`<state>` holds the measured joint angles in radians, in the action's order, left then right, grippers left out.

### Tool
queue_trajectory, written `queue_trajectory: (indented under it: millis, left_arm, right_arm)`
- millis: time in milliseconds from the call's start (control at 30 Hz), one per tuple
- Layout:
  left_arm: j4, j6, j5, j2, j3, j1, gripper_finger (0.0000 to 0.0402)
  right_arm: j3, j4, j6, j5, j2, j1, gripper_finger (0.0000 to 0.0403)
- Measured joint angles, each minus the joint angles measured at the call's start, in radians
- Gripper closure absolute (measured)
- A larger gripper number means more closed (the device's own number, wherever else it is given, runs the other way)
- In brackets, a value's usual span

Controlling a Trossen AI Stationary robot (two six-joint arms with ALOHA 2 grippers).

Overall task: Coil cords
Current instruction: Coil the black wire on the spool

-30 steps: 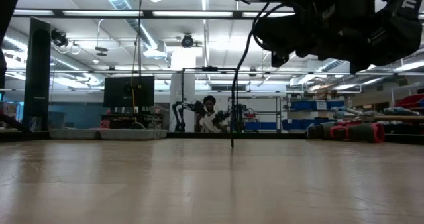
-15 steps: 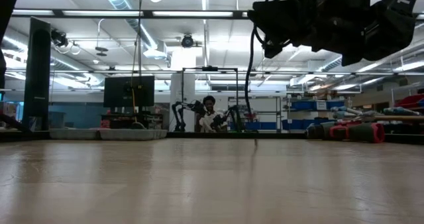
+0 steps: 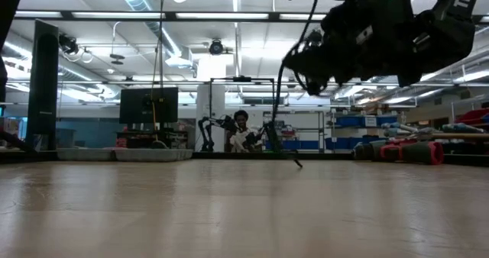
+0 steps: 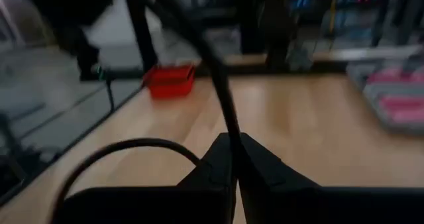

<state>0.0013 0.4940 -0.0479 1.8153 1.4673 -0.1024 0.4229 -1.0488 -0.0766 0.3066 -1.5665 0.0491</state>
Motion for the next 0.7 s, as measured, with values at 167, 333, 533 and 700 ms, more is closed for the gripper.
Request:
queue_trajectory:
  millis: [167,333,533,700]
  left_arm:
    - [-0.009,0.0,-0.013,0.0,0.0,0.004,0.0401]
    - [-0.055,0.001,-0.005,-0.003,0.0,0.002,0.0401]
    - [-0.104,0.0,-0.003,-0.005,0.0,0.002,0.0401]
    - [-0.089,-0.001,0.022,-0.005,0.0,0.002,0.0401]
  right_arm:
    - [0.0,0.069,0.008,0.008,0.0,-0.001,0.0396]
    - [-0.001,0.13,0.038,-0.069,0.001,0.001,0.0397]
    - [-0.001,0.122,0.062,-0.081,0.001,0.013,0.0397]
    - [-0.002,0.141,0.082,-0.065,0.016,0.031,0.0397]
